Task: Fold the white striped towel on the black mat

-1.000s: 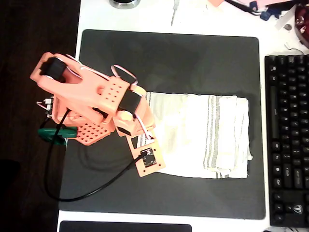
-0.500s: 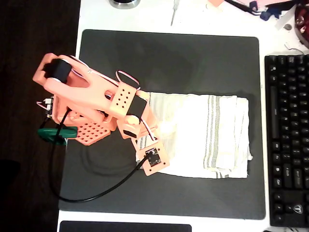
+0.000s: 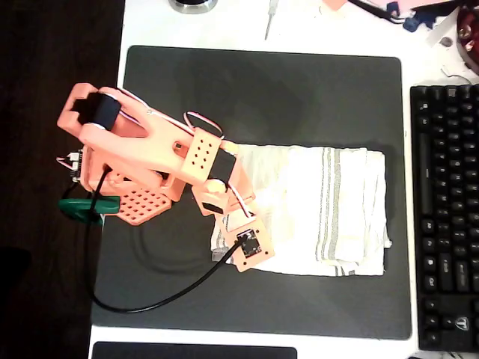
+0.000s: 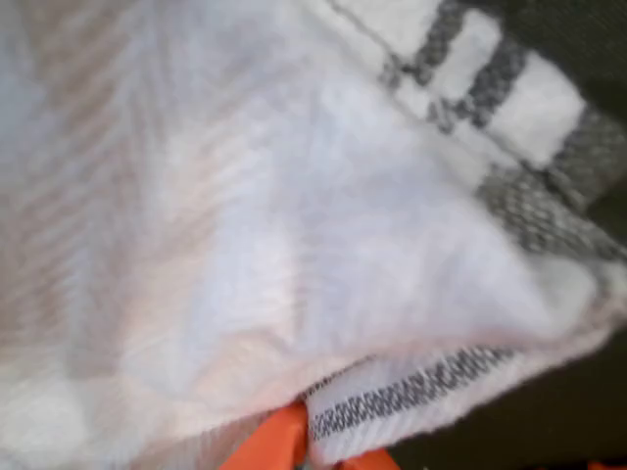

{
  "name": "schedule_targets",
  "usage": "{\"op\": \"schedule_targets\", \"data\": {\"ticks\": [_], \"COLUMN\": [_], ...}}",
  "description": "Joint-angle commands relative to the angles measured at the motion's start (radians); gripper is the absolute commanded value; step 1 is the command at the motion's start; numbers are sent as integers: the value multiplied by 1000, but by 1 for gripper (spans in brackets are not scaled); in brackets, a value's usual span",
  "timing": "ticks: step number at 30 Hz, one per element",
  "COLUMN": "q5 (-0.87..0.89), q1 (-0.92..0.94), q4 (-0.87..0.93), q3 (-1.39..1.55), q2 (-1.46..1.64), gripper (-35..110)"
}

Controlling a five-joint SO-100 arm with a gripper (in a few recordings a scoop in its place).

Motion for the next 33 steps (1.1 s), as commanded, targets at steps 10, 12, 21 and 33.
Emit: {"op": "schedule_targets", "data": {"ticks": [10, 12, 21, 33], "q5": [-44, -32, -179, -104], "q1": [55, 55, 173, 31], "q4": [515, 635, 706, 664], "q3": [-341, -420, -571, -796], "q2": [158, 166, 238, 74], "gripper": [0, 0, 0, 0]}}
